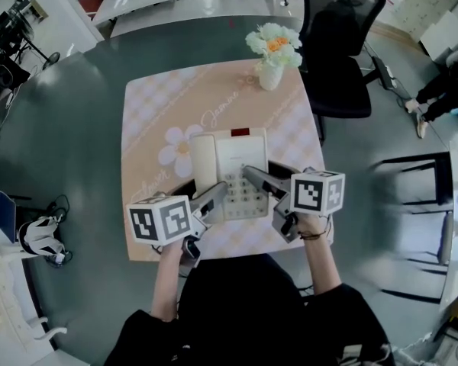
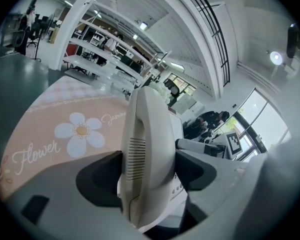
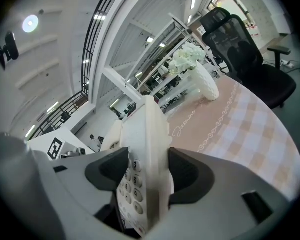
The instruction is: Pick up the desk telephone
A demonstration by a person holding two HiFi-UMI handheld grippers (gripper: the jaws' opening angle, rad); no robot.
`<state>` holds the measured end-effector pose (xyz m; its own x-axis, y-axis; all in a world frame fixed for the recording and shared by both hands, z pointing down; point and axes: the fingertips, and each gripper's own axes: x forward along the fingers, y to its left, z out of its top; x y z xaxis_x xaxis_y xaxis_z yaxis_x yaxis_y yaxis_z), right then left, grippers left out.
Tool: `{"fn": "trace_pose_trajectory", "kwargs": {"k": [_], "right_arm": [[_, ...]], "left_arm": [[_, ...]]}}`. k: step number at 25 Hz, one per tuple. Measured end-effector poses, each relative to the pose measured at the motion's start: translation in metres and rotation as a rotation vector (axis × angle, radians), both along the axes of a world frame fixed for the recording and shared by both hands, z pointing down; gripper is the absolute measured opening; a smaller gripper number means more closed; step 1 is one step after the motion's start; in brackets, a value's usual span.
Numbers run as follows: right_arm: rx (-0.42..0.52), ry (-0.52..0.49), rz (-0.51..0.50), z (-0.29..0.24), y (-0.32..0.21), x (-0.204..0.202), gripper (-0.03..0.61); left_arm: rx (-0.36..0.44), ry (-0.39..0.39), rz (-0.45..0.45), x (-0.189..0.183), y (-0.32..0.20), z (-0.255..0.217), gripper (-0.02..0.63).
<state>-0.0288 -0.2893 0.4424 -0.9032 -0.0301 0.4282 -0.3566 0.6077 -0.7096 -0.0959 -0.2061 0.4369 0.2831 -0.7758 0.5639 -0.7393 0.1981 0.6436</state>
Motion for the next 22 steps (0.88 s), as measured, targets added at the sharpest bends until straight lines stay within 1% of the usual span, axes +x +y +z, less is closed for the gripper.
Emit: {"fn": "trace_pose_trajectory", "kwargs": {"k": [10,22], "right_arm": [[0.036,-0.038,-0.006,-0.024,0.014,0.002,0.244],[0.078,-0.065,-0.008,-0.051,0.032,0.007,0.244]], "left_arm": [[0.036,-0.046,-0.021,0.001,0.017,-0.02,0.324],[0.07,-0.064,-0.035,0.006,0.035,-0.046,0.324]]}}
